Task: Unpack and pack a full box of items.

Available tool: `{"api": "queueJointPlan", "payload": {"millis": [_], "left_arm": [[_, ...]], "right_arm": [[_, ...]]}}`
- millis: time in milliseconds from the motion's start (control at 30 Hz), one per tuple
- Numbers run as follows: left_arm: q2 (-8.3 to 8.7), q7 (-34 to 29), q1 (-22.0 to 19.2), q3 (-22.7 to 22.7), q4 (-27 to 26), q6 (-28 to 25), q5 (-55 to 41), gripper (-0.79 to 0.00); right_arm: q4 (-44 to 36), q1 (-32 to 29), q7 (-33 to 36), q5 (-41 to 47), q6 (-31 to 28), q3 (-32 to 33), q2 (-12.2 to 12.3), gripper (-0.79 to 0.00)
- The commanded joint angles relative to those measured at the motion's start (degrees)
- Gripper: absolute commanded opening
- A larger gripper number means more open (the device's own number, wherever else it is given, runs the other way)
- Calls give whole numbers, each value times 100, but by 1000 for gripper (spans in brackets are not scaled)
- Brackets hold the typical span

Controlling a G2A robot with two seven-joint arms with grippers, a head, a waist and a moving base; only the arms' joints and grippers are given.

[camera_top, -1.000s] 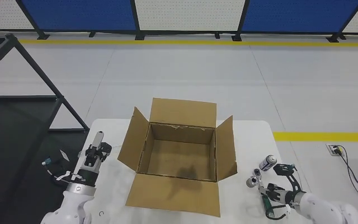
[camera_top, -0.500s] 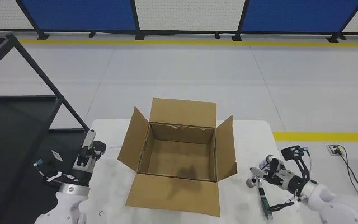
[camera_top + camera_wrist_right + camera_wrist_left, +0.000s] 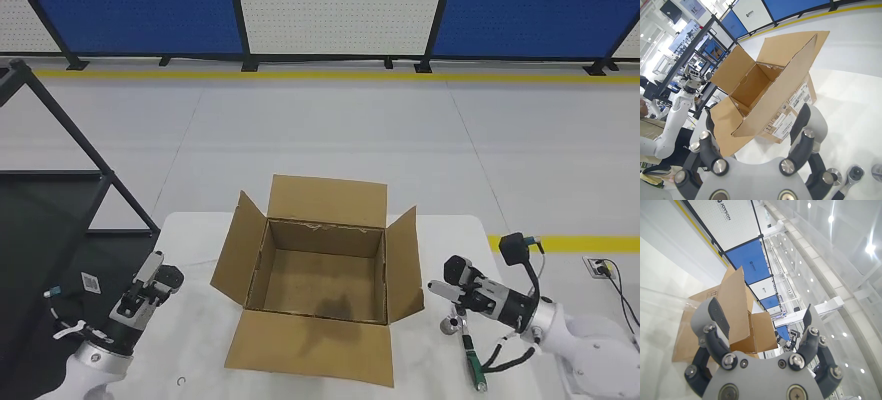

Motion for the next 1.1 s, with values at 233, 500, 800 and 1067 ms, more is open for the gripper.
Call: {"api": "queueJointPlan", "payload": {"millis": [233,500,800,1067], "left_arm": [[20,-215,16,144,-109,57,72,0],[89,-724,31,206,-102,81,179,0],[140,-882,118,206,-122,21,78,0],[165,-777,246,130,-142,-48,-158,0]], "right_arm": [[-12,-74,-61,184,113,-126,16,0],[-22,80,33,321,360,-418,75,0],[89,546,-14,-260,816,-996,115,0],[54,635,-387,-1035,1125,-1206,155,-296]]}}
